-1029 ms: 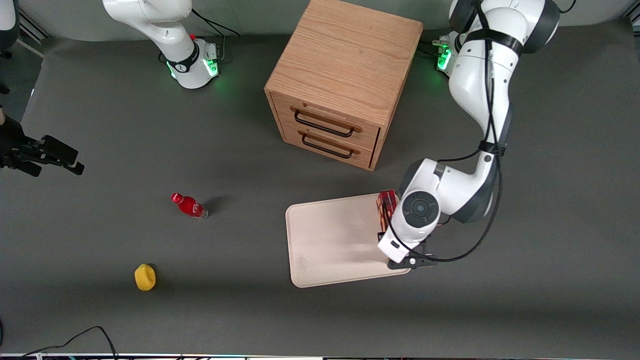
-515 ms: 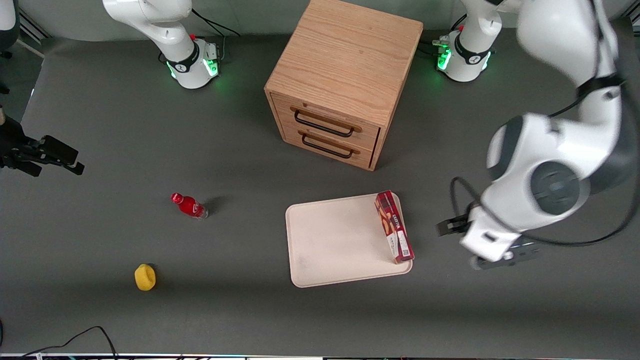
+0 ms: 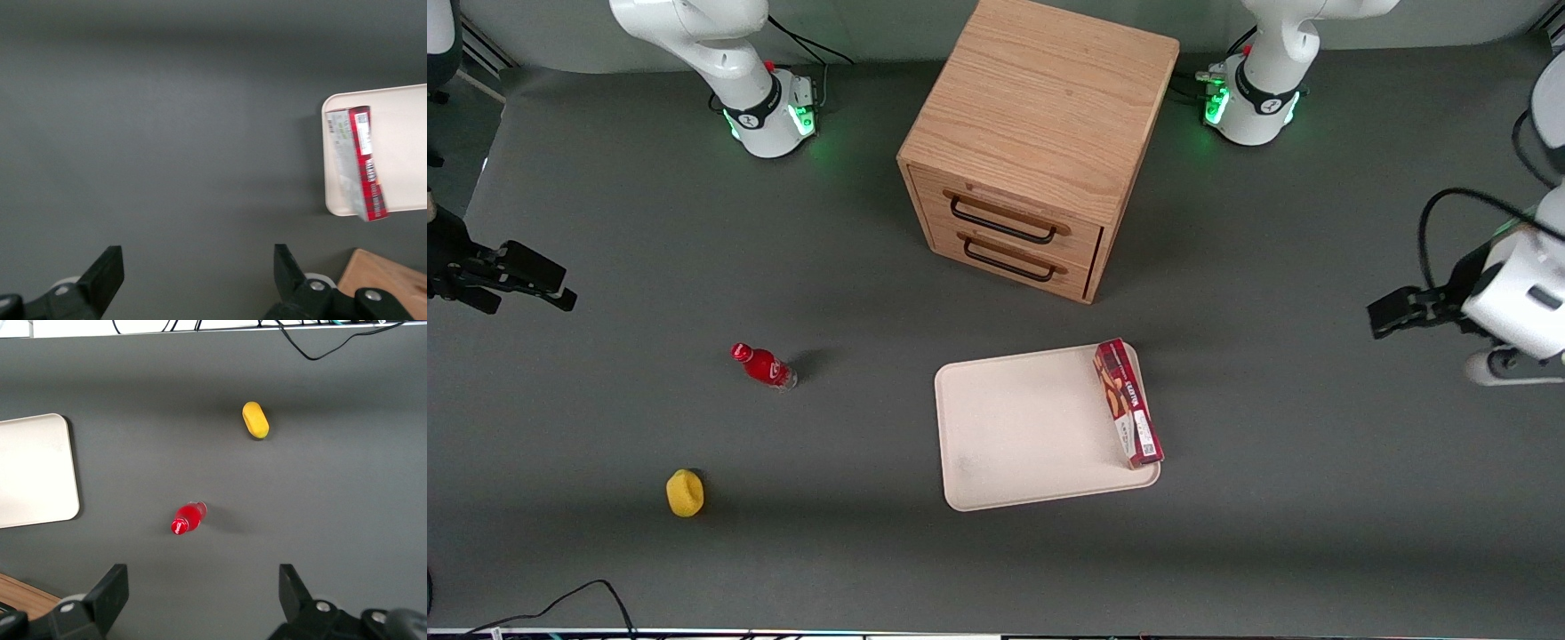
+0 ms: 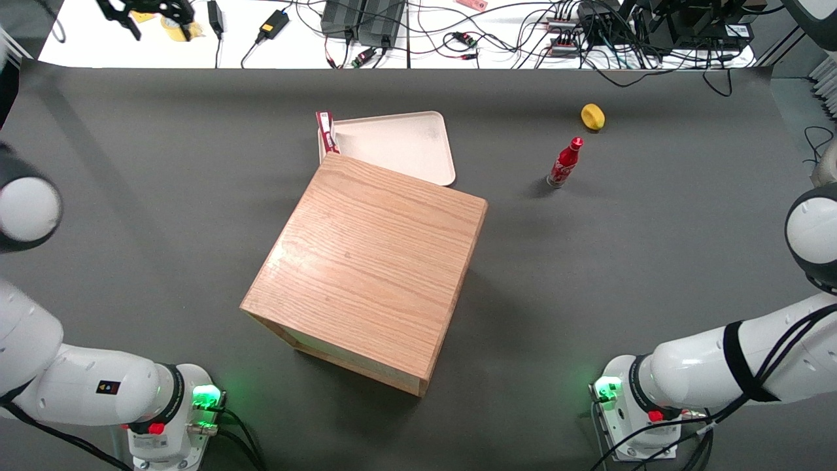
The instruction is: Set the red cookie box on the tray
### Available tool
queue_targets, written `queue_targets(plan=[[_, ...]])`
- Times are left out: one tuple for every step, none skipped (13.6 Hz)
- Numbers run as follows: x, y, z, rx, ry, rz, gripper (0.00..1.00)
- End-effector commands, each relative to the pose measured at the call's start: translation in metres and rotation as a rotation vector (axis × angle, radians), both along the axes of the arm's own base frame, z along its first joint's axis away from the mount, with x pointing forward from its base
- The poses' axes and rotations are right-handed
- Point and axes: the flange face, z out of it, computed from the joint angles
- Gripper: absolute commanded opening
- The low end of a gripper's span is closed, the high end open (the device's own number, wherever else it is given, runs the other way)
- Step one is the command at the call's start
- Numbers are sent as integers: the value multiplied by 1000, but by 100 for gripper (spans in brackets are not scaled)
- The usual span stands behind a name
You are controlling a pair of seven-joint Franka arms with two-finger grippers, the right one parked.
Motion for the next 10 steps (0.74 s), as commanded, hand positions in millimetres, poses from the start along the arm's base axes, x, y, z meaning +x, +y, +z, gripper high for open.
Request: queue_targets(plan=[[-41, 45, -13, 13, -16, -86, 100], [-46, 47, -7, 12, -14, -97, 100], [-53, 45, 3, 12, -17, -99, 100], [-59, 37, 8, 10, -11, -91, 100], [-64, 32, 16, 8, -13, -64, 100], [-66, 30, 19, 2, -15, -28, 100], [-63, 30, 16, -15, -12, -15, 100], [-61, 27, 12, -32, -5, -29, 100], [-58, 27, 8, -36, 1, -28, 100], [-57, 30, 8, -36, 0, -23, 100]])
